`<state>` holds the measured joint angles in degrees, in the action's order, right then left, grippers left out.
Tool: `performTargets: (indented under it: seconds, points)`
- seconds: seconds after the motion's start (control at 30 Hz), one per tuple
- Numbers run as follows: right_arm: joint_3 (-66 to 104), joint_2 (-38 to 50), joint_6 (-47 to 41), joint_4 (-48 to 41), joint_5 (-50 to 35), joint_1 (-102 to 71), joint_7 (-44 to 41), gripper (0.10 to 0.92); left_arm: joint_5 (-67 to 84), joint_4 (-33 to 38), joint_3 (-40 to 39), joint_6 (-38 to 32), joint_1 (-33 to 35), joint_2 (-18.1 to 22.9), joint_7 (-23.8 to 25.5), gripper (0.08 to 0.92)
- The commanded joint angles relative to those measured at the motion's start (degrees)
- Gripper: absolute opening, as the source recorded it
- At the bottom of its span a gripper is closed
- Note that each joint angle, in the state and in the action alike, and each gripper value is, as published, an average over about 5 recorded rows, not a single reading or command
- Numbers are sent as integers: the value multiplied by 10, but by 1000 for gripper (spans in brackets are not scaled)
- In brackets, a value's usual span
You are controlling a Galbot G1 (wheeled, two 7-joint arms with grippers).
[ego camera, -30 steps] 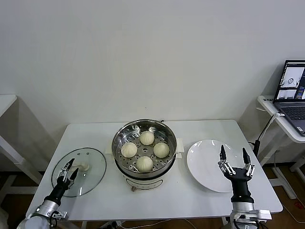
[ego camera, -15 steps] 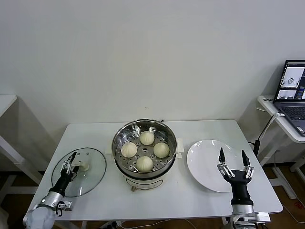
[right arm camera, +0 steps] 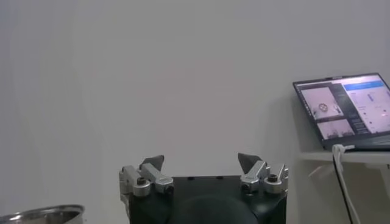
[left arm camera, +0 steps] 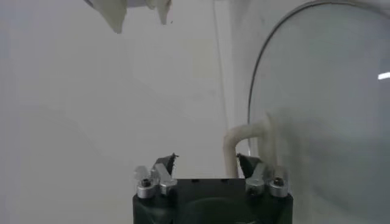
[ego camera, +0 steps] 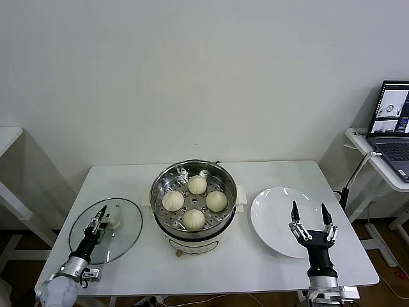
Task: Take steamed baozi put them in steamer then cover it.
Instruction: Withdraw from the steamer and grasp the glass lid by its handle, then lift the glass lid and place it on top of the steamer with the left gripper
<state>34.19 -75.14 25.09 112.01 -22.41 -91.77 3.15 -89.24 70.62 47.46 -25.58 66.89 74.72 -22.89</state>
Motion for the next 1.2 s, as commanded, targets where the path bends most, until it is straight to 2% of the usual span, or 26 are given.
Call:
performTargets:
  seconds: [0.03,0.17,0.33,0.5,0.6,0.73,0.9,1.03,1.2]
  points:
    - [-2,-1,2,-3,2,0,0,823,-4,-6,-1,8,-4,2,-2,480]
    - [-2,-1,5,-5,4,1,-1,823,-3,11,2,5,1,4,-5,368]
    - [-3,-1,6,-9,4,3,0,823,6,71,10,0,17,6,-7,229]
    - [-4,-1,5,-9,4,7,0,823,36,177,33,8,50,2,7,190]
    - [-6,-1,5,-11,4,10,0,823,103,267,42,48,80,-10,40,190]
    - [-10,-2,6,-14,4,15,-1,823,217,377,40,153,119,-42,112,190]
    - [-11,-1,8,-20,3,22,-1,823,265,469,8,253,139,-88,199,190]
    - [-10,-1,11,-25,2,25,-2,823,266,523,-52,326,134,-119,261,190]
    - [-4,-1,15,-27,1,26,-3,823,254,564,-172,424,102,-151,321,190]
